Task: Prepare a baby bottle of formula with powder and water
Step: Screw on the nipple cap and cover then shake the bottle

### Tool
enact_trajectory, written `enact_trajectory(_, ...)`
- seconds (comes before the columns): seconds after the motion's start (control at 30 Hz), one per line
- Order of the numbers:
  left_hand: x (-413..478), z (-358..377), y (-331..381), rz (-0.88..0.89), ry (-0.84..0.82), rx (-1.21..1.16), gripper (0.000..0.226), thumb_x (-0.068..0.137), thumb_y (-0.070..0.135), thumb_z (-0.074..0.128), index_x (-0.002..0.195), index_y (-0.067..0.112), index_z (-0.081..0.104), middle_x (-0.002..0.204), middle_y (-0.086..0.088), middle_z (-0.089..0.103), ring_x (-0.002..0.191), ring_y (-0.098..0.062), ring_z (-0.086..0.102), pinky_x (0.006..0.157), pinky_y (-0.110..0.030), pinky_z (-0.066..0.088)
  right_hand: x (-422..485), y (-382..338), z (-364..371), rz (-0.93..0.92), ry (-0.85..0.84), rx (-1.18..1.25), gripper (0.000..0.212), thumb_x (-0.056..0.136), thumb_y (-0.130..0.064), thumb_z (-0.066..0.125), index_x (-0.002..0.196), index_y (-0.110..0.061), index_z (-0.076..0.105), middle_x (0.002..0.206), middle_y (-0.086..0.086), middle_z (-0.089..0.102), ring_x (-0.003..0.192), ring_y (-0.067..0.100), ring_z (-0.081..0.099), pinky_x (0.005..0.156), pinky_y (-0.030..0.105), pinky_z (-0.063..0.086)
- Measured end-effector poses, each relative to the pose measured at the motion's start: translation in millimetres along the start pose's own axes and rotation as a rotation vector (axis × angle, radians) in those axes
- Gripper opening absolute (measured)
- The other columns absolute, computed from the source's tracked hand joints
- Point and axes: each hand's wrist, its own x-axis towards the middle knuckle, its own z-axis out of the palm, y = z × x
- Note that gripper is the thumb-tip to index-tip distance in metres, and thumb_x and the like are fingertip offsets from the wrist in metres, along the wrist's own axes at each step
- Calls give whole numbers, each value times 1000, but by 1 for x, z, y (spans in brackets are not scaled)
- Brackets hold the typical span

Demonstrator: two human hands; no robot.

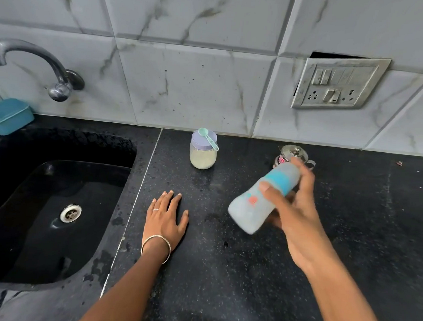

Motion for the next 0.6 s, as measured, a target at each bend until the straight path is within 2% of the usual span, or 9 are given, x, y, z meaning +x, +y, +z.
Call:
enact_trajectory(0.1, 0, -1, 0, 1, 9, 0, 61, 97, 54, 35, 147, 21, 46, 157, -5, 42, 150, -24, 31, 125, -43, 20, -5, -6, -1, 115, -253, -198, 81, 63, -33, 88, 132, -59, 54, 125, 9, 65, 107, 28, 72, 88, 57, 61)
enact_trajectory(0.13, 0, -1, 1, 1, 9, -2, 61, 97, 54, 34, 147, 21, 46, 157, -5, 42, 150, -24, 31, 125, -43, 20, -5, -8, -3, 127, -244, -180, 81, 61, -35, 88, 132, -57, 55, 123, 11, 68, 104, 27, 74, 83, 54, 64)
enact_trajectory(0.2, -1, -1, 0, 1, 8, -4, 57, 100, 51, 39, 148, 21, 45, 158, -5, 41, 150, -24, 30, 125, -43, 19, 1, -10, -5, 89, -88, -50, 80, 62, -38, 85, 134, -53, 55, 127, 10, 66, 104, 25, 74, 70, 41, 64)
enact_trajectory(0.27, 0, 0, 0, 5, 5, -7, 56, 100, 50, 43, 148, 21, 45, 158, -5, 40, 150, -24, 29, 125, -43, 18, 4, -7, -7, 36, 11, 53, 79, 65, -39, 82, 136, -52, 50, 130, 9, 61, 107, 24, 71, 69, 34, 62)
enact_trajectory(0.3, 0, 0, 0, 4, 6, -11, 56, 100, 50, 41, 148, 21, 45, 158, -5, 40, 150, -24, 30, 125, -43, 18, 3, -5, -7, 37, -3, 21, 79, 65, -39, 81, 136, -53, 49, 129, 9, 60, 107, 24, 70, 70, 34, 62)
enact_trajectory(0.43, 0, -1, 1, 0, 31, -30, 67, 93, 58, 28, 144, 20, 50, 155, -6, 44, 148, -25, 33, 124, -42, 20, -6, -8, -9, 178, -263, -216, 80, 62, -35, 87, 132, -57, 55, 114, 11, 71, 96, 24, 77, 72, 43, 64)
enact_trajectory(0.5, 0, -1, 1, 1, 31, -31, 65, 94, 56, 30, 145, 20, 49, 155, -6, 44, 149, -24, 32, 125, -42, 19, -3, -9, -9, 118, -140, -154, 79, 63, -35, 87, 132, -56, 55, 120, 10, 69, 98, 23, 76, 71, 41, 64)
enact_trajectory(0.57, 0, 0, 0, 4, 20, -23, 60, 97, 53, 36, 147, 21, 47, 157, -5, 42, 150, -24, 30, 125, -41, 17, 0, -4, -6, 22, 42, 24, 73, 72, -33, 82, 135, -53, 51, 126, 7, 63, 103, 20, 72, 70, 35, 63)
enact_trajectory(0.6, 0, 0, 0, 4, 18, -23, 60, 97, 53, 36, 147, 21, 47, 157, -5, 41, 150, -24, 30, 125, -41, 17, 1, -1, -5, -5, 77, 68, 72, 76, -31, 81, 136, -52, 48, 127, 6, 61, 105, 19, 70, 72, 35, 63)
